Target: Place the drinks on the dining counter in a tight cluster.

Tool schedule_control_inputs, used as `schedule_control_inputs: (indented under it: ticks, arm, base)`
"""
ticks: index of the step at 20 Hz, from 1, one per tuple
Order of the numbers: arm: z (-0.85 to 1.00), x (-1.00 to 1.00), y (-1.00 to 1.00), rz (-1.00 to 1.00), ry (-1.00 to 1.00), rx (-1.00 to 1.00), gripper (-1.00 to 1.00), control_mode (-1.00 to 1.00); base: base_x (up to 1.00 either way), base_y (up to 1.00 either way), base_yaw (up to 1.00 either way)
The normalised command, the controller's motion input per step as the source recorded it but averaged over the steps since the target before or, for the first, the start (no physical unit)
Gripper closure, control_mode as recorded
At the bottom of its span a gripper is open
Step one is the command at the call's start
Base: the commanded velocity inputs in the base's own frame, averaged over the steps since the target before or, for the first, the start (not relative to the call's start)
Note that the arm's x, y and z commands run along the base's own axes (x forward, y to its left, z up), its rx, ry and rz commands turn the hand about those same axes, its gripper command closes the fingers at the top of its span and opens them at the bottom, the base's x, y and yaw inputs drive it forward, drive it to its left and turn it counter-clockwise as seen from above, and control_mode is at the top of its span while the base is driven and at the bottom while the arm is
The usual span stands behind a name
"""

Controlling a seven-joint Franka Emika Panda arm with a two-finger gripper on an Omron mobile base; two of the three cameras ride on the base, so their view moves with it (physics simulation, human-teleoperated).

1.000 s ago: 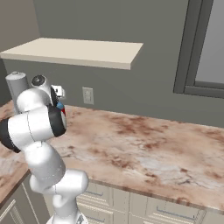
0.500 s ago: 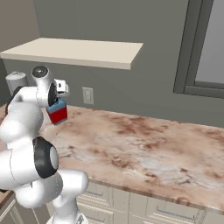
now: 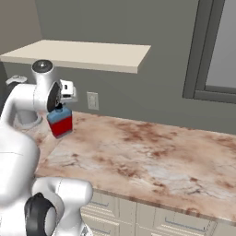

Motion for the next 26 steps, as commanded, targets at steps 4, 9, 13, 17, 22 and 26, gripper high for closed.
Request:
schedule_control_inputs:
  ticks: [4, 9, 13, 17, 22, 26]
  arm:
    - [0.35, -0.9, -0.42, 0.0, -0.12, 0.0, 1.0, -1.0]
    - [0.43, -0.85, -0.34, 0.0, -0.09, 0.0, 1.0, -1.0]
    - [0.43, -0.69, -0.3, 0.0, 0.0, 0.0, 1.0, -1.0]
    - [0.58, -0.38, -0.27, 0.0, 0.14, -0.02, 1.0, -1.0]
    - [0.05, -0.02, 0.0, 0.0, 0.06, 0.0, 1.0, -1.0]
    - [0.0, -0.1, -0.02, 0.0, 0.0, 0.0, 1.0, -1.0]
  base:
    - [0.0, 0.0, 0.0]
    - [0.0, 0.0, 0.0]
    - [0.0, 0.0, 0.0]
    - [0.0, 0.0, 0.0]
    - [0.0, 0.0, 0.0]
    - [0.0, 0.0, 0.0]
